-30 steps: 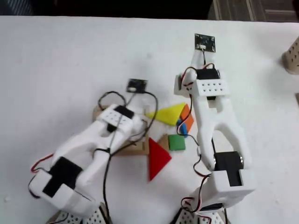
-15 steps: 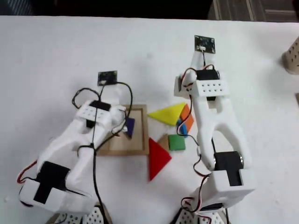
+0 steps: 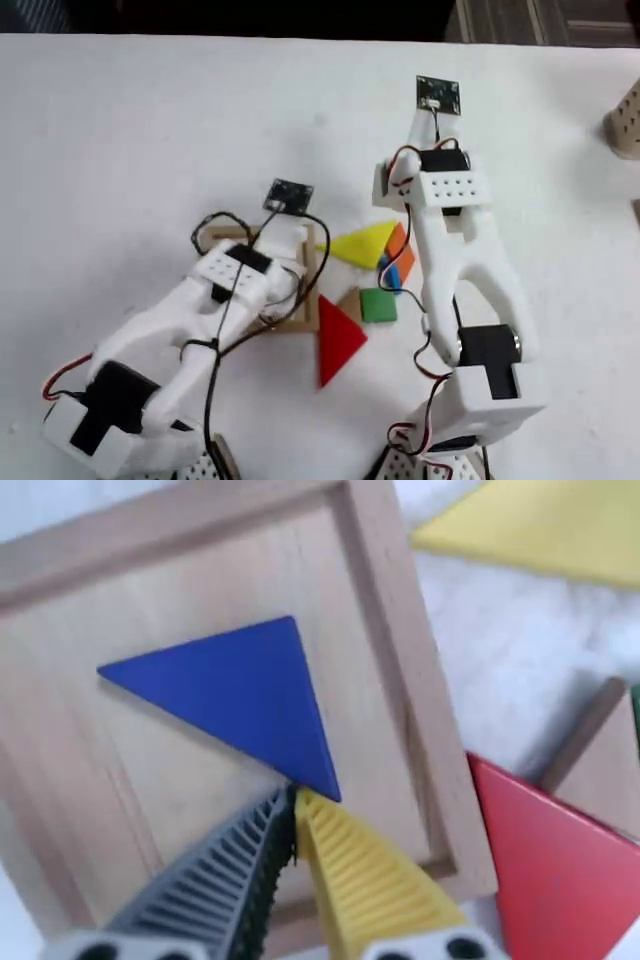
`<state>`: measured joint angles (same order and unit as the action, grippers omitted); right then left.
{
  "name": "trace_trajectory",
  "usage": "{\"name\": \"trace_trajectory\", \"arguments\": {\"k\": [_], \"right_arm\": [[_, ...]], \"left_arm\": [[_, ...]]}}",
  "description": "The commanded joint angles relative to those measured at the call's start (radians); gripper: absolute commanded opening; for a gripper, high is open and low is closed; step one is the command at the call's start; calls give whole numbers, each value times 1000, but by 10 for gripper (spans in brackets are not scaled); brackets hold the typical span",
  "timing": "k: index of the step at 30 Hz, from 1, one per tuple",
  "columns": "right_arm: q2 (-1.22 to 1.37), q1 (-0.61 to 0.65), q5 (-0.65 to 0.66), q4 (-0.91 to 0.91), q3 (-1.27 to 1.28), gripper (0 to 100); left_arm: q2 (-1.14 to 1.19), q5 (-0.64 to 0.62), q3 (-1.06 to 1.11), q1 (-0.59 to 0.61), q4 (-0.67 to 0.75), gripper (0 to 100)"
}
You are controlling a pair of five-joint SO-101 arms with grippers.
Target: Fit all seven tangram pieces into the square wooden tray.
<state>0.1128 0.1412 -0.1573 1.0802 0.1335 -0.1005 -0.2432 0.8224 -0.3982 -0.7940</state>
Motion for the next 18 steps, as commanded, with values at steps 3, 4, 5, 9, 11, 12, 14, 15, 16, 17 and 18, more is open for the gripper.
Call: {"name": "trace_trajectory", "arguments": {"k": [3,4,5,9,11,12,14,15,16,17,18], "right_arm": [[-25,7,12,-18,-8,21],[-25,7,12,-18,-8,21],[-25,7,12,-18,-8,21],[-25,5,12,-16,-8,21],[-25,4,12,-16,-8,20],[-25,4,12,-16,-8,20],[-25,4,12,-16,-8,20],[-25,4,12,-16,-6,20],[-25,4,12,-16,-6,20],[-25,2,12,-16,-5,20],[-25,1,12,-16,-5,20]], "left_arm": [[-12,12,-18,1,38,24],[-12,12,-18,8,49,24],[-12,14,-18,16,64,24],[-12,17,-18,84,121,24],[-12,17,-21,113,126,24],[-12,17,-21,119,123,24],[-12,17,-18,120,121,24],[-12,17,-18,119,120,24],[-12,17,-18,117,112,24],[-12,17,-20,116,106,24],[-12,18,-20,116,109,24]]}}
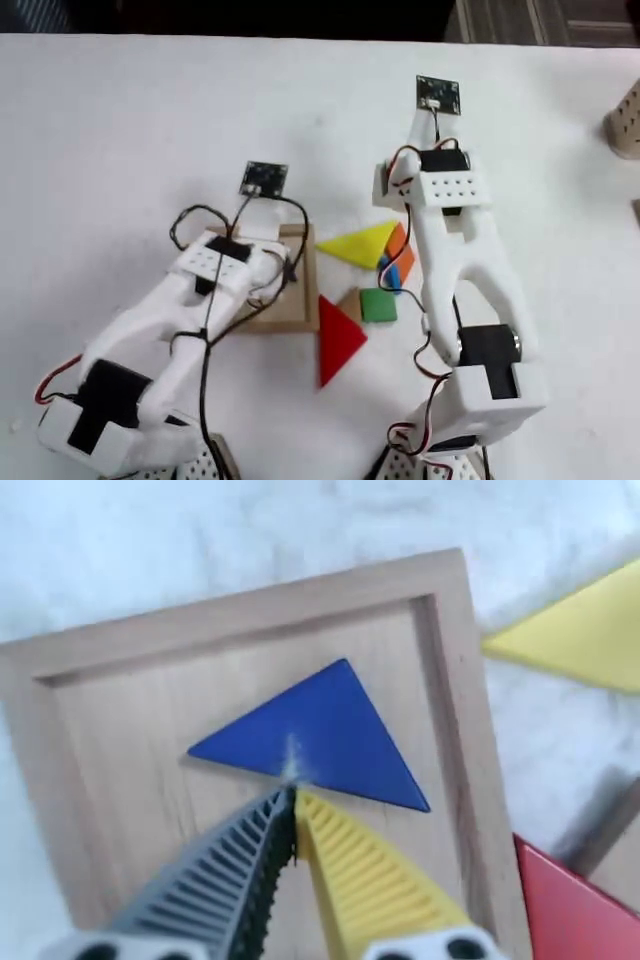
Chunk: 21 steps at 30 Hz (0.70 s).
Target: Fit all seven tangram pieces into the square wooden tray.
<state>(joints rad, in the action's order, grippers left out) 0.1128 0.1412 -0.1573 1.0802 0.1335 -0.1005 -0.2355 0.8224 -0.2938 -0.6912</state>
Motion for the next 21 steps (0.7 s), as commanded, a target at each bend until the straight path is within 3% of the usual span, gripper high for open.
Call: {"name": "trace_trajectory", "arguments": {"k": [1,7,21], "right_arm": [[-25,1,12,-15,-5,20],[-25,5,12,-16,11,20],[-28,-58,12,-16,9,19]], "left_arm": [[-12,11,-20,12,12,24],[31,5,-29,8,40,26],[283,2,-342,7,-60,24]]}}
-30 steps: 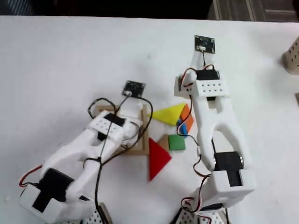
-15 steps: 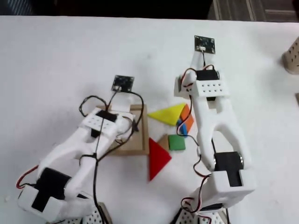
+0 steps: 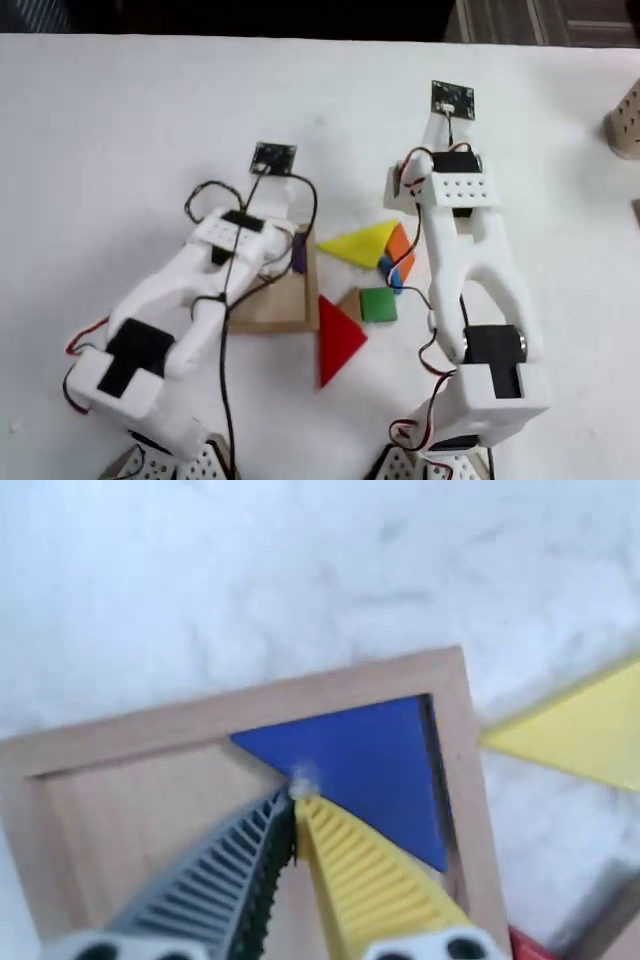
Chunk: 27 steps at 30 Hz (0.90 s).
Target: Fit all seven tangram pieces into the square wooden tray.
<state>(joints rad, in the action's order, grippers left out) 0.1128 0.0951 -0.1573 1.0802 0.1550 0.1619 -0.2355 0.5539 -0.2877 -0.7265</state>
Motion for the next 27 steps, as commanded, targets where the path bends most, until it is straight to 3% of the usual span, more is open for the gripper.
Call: {"name": "trace_trajectory", "arguments": {"k": [1,11,16,27], "right_arm": [[-28,-12,12,-16,-14,19],[-31,-13,14,-38,-14,19],[-36,-15,6,-30,-14,18],[-182,-4,14,130,-12,21]], "left_arm": [[27,2,-80,-5,-26,24],[-28,6,-81,-45,-54,24],[-153,11,-72,28,-150,24],[-259,11,0,317,-147,24]]}}
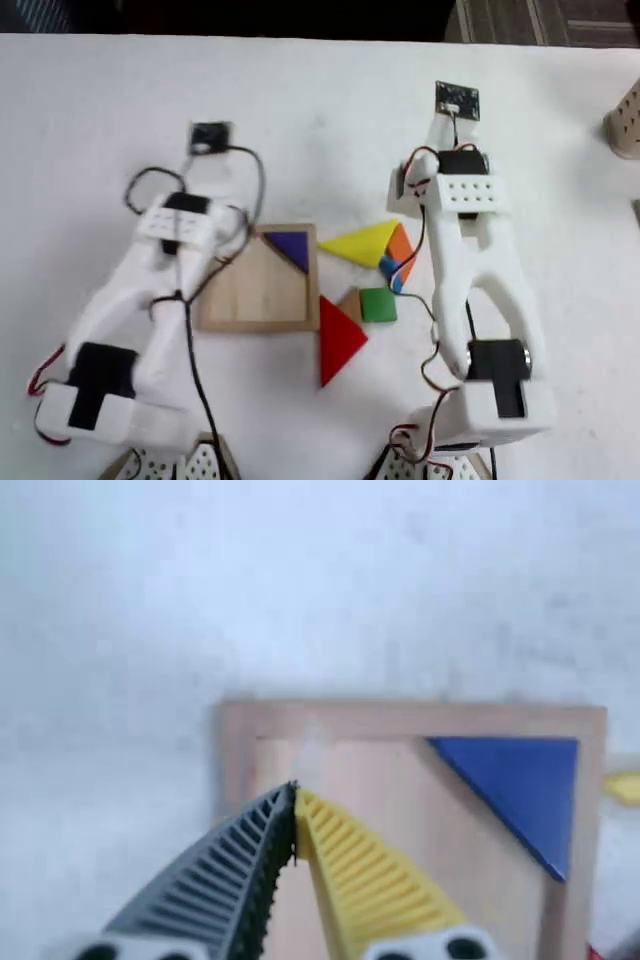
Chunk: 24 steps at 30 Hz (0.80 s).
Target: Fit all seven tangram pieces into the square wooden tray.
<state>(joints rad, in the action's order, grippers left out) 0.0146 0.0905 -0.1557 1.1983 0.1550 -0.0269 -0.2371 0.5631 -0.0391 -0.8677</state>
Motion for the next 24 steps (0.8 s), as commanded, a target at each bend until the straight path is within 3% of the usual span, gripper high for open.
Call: {"name": "trace_trajectory", "arguments": {"k": [1,6,11,16,24], "right_arm": [[-87,1,17,-4,5,21],[-50,24,78,-102,71,21],[-1,45,87,-99,75,21],[42,82,255,-76,75,21],[160,47,382,-68,77,73]], "left_arm": [[-79,12,-3,84,3,24],[-76,34,-2,96,-15,24],[-44,204,-6,24,-57,24],[-36,207,-3,7,-52,24],[-39,204,-3,16,-25,24]]}}
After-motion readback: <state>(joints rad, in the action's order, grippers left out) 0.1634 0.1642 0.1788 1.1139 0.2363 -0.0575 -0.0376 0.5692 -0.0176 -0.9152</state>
